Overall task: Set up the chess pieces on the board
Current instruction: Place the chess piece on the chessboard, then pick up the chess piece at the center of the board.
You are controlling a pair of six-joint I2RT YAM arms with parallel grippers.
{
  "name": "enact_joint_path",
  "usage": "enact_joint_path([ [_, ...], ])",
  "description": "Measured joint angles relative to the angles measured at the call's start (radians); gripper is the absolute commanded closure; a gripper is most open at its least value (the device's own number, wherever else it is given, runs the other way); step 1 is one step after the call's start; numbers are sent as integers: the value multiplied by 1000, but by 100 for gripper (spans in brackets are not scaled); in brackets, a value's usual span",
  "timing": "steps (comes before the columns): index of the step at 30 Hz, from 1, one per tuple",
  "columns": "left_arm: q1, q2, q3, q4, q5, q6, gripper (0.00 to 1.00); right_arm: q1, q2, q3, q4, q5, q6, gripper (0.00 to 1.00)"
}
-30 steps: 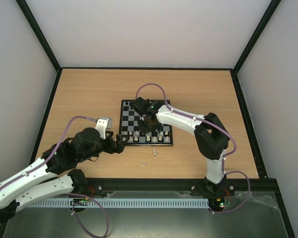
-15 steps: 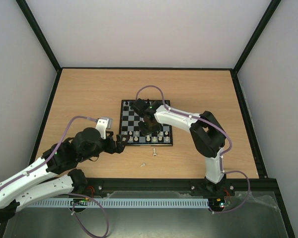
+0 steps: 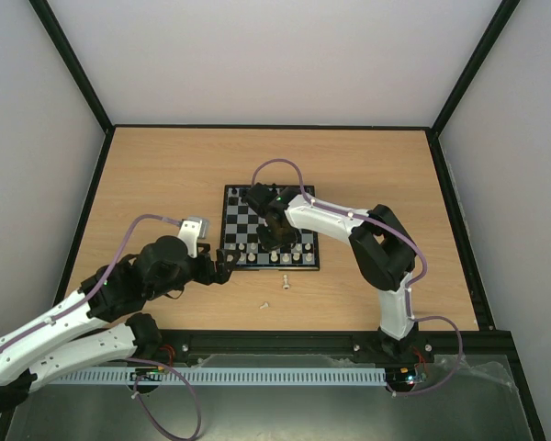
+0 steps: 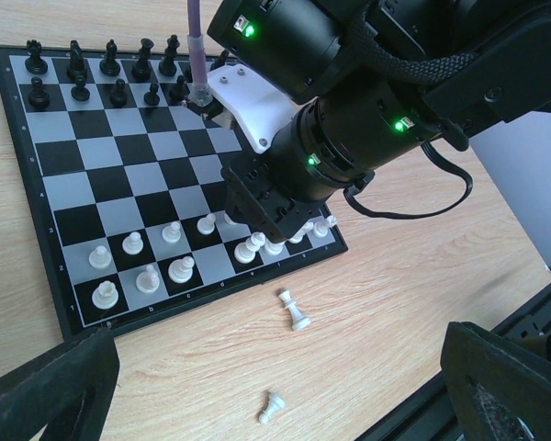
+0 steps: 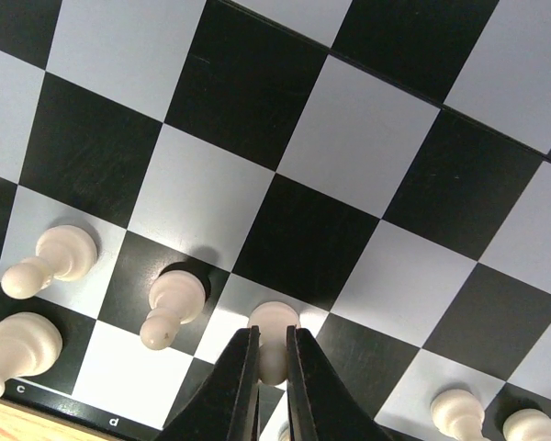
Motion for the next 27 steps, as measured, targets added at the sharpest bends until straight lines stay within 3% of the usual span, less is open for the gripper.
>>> enact_joint_path([
  [18, 0, 5, 0, 0, 0, 0, 1, -1, -17, -8, 2, -21, 0, 68],
  [27, 0, 11, 0, 0, 0, 0, 1, -1, -223, -39, 17, 38, 28, 59],
])
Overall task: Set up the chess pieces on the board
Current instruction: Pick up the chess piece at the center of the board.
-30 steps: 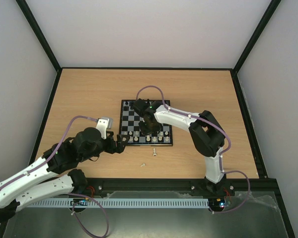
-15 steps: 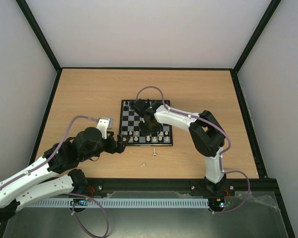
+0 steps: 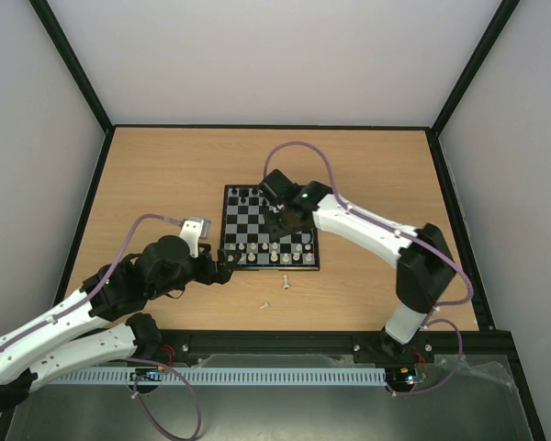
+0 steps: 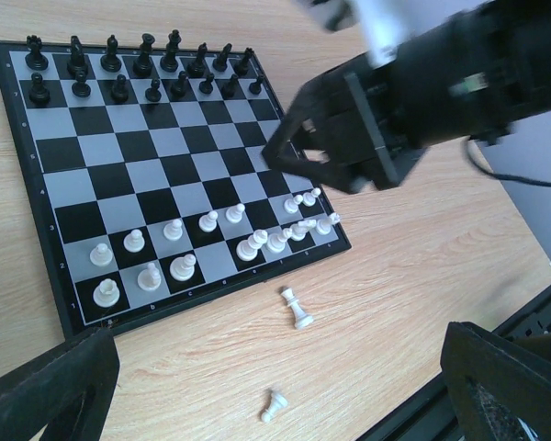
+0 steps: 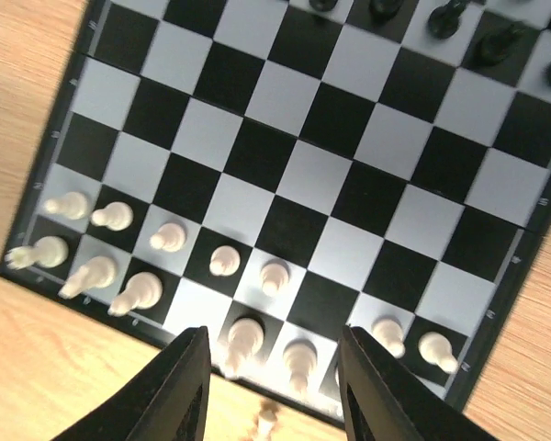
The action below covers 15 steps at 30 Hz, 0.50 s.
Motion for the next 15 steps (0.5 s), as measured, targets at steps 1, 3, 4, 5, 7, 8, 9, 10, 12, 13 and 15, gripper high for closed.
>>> enact_joint_path([
  [1, 0, 0, 0, 0, 0, 0, 1, 0, -34, -10, 2, 1, 4, 59],
  [3, 0, 3, 0, 1, 0, 0, 1, 0, -105, -40, 4, -1, 13, 59],
  [4, 0, 5, 0, 1, 0, 0, 1, 0, -135, -57, 5, -4, 18, 59],
  [5, 0, 6, 0, 2, 0, 0, 1, 0, -174, -85, 10, -10, 23, 59],
  [7, 0, 8, 0, 4, 0, 0, 1, 4, -241, -143, 10, -23, 39, 57],
  [8, 0, 11, 0, 5, 0, 0, 1, 11, -267, -169, 11, -27, 46, 56],
  [9, 0, 11, 0, 6, 1, 0, 1, 16, -294, -200, 10, -29, 53, 56],
  [10, 0, 13, 0, 7, 1, 0, 1, 26, -319, -230, 10, -31, 66, 56],
  [12, 0, 16, 0, 7, 1, 0, 1, 63, -364, -293, 10, -35, 88, 56],
  [13, 0, 17, 0, 8, 1, 0, 1, 85, -382, -321, 10, -39, 105, 56],
  [15, 0, 18, 0, 8, 1, 0, 1, 124, -407, -367, 13, -43, 129, 56],
])
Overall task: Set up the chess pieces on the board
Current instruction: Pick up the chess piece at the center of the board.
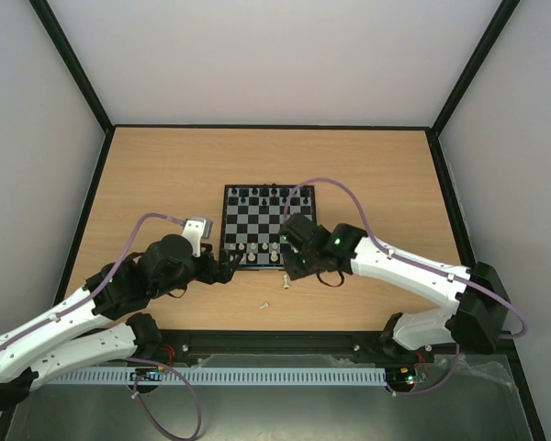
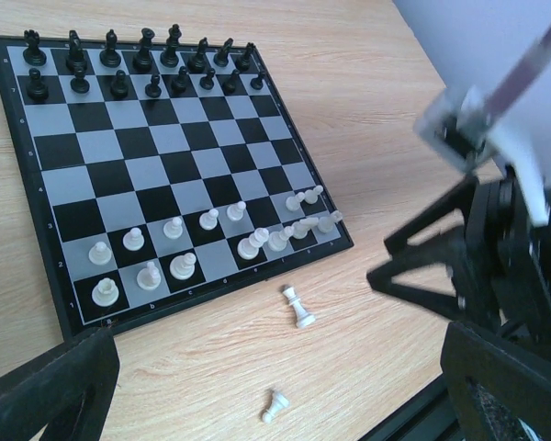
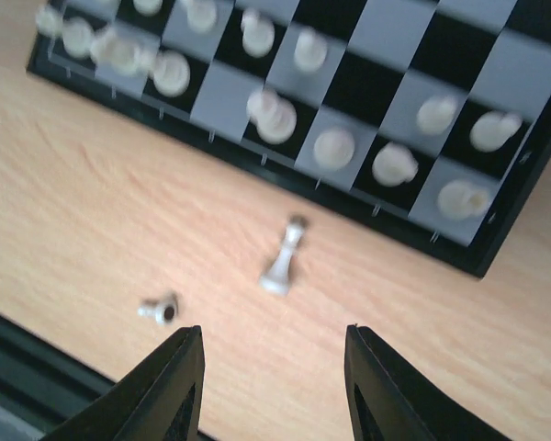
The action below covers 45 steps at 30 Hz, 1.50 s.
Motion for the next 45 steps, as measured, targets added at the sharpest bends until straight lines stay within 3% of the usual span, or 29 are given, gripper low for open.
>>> enact_joint_path([
  [12, 0, 0, -4, 24, 24, -3, 1, 122, 20, -184, 179, 24, 177, 56],
  [23, 0, -6, -5, 23, 41, -3, 1, 123, 264, -154, 280, 73, 232, 62],
  [35, 0, -23, -5, 22, 41, -3, 1, 123, 350, -108, 287, 97, 236, 67],
  [41, 0, -25, -6, 22, 41, -3, 1, 123, 362, -103, 286, 108, 235, 80],
  [45, 0, -26, -11, 22, 41, -3, 1, 122, 362, -103, 287, 110, 234, 83],
])
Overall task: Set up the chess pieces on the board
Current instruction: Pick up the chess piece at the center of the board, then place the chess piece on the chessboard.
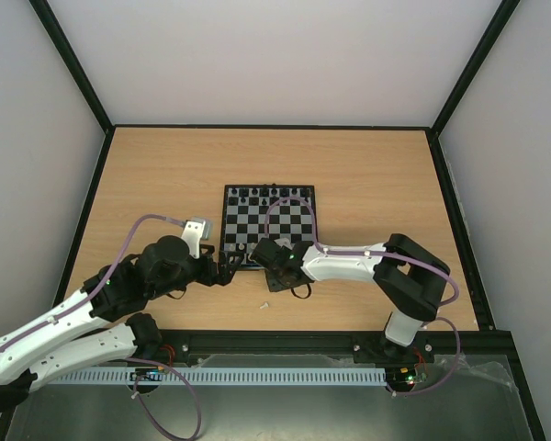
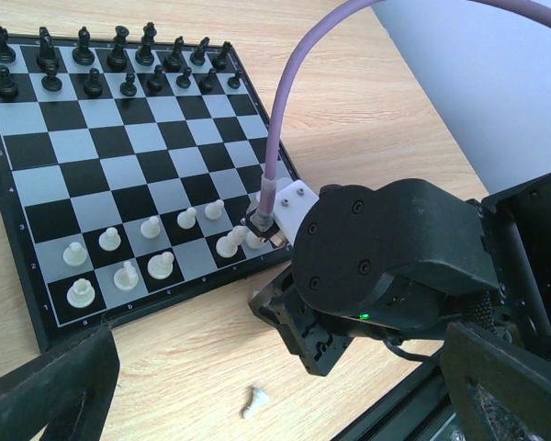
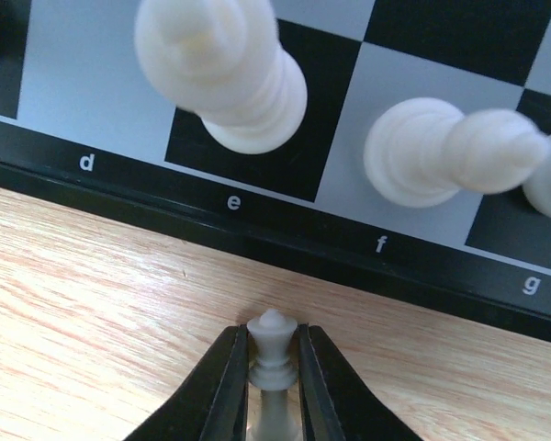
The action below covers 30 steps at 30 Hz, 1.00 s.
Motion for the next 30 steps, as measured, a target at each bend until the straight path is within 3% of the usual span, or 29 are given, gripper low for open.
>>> enact_joint_path([
  [5, 0, 0, -4, 0, 0, 0, 1, 3, -29, -24, 21, 0, -9, 83],
  [19, 0, -6, -5, 1, -5, -9, 1, 111, -352, -219, 201, 61, -40, 85],
  [25, 0, -57, -51, 50, 10, -19, 1, 110, -623, -260, 266, 76, -6, 85],
  [30, 0, -97, -137, 191, 71, -35, 1, 89, -837, -259, 341, 94, 55, 85],
])
